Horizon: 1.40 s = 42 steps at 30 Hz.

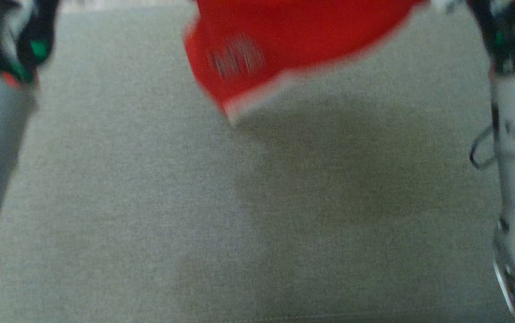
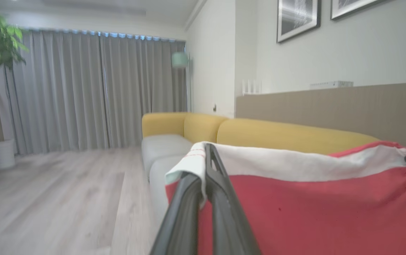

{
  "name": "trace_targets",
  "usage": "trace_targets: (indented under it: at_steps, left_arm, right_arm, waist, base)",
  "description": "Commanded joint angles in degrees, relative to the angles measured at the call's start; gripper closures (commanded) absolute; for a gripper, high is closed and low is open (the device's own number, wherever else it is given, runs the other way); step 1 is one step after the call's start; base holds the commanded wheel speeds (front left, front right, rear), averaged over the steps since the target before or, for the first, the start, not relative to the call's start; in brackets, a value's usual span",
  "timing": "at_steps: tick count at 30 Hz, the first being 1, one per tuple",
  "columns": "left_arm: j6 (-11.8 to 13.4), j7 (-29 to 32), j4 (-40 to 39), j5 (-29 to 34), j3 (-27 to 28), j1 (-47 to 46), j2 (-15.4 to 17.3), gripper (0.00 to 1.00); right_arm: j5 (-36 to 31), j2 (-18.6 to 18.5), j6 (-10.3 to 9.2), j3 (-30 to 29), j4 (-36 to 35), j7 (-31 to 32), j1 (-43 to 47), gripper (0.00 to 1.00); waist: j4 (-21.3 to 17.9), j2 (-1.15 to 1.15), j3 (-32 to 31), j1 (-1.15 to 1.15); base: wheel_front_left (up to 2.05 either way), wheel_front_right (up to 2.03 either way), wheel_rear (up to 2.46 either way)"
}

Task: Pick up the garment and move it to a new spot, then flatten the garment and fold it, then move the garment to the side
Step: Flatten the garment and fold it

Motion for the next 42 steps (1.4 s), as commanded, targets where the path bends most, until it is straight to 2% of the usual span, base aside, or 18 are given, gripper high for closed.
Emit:
trace_targets:
  at_steps: [1,3,5,11,16,21,25,31,42]
  left_arm:
    - [-0.91,-2.41,0.87,2.06,2.31,-5.75,1.51,1.0]
    - [-3.0,-7.96,6.55,4.34,1.86,-11.62,-0.43,1.0]
    - [-4.37,-10.55,9.41,5.06,1.11,-13.54,-1.8,1.0]
    - [-7.55,-15.03,13.4,3.87,-0.94,-12.26,-4.73,1.0]
    - [-8.63,-18.82,11.78,2.19,-1.33,-7.37,-4.77,1.0]
    - [-9.04,-22.09,8.97,1.23,-1.68,-0.97,-3.66,1.0]
    - [-8.95,-24.61,5.14,0.55,-1.59,6.07,-2.27,1.0]
    - [-7.05,-26.67,-3.45,0.05,-0.95,19.8,-0.35,1.0]
    - [-0.06,-27.11,-21.01,1.85,-2.93,46.64,2.47,1.0]
  right_arm:
    - [-1.64,2.15,0.43,0.38,1.71,-3.0,-4.34,1.0]
    - [-4.24,4.42,0.43,-1.43,10.02,-8.9,-10.59,1.0]
    - [-5.51,5.32,0.43,-2.39,14.12,-12.14,-12.93,1.0]
    - [-5.06,6.29,0.43,-1.18,22.94,-19.25,-12.63,1.0]
    - [-3.59,6.42,0.43,0.05,26.77,-24.24,-9.1,1.0]
    - [-1.75,6.47,0.43,0.57,27.7,-27.5,-4.92,1.0]
    - [-0.64,6.49,0.43,1.49,26.31,-29.63,0.14,1.0]
    - [0.6,6.39,0.43,0.73,20.25,-31.46,11.44,1.0]
    - [-0.3,6.48,0.43,-4.76,-0.76,-28.08,40.49,1.0]
  waist:
    - [-0.9,0.0,2.74,-0.03]
    - [-0.56,0.0,4.51,-0.03]
    - [-0.01,0.0,6.31,-0.03]
    - [1.39,0.0,13.89,-0.03]
    - [1.87,0.0,18.23,-0.03]
    - [1.74,0.0,18.28,-0.03]
    - [1.72,0.0,16.44,-0.03]
    - [2.17,0.0,10.61,-0.03]
    - [2.87,0.0,-4.12,-0.03]
  base:
    - [0.0,0.0,0.0]
    - [0.0,0.0,0.0]
    - [0.0,0.0,0.0]
    - [0.0,0.0,0.0]
    - [0.0,0.0,0.0]
    - [0.0,0.0,0.0]
    - [0.0,0.0,0.0]
    - [0.0,0.0,0.0]
    - [0.0,0.0,0.0]
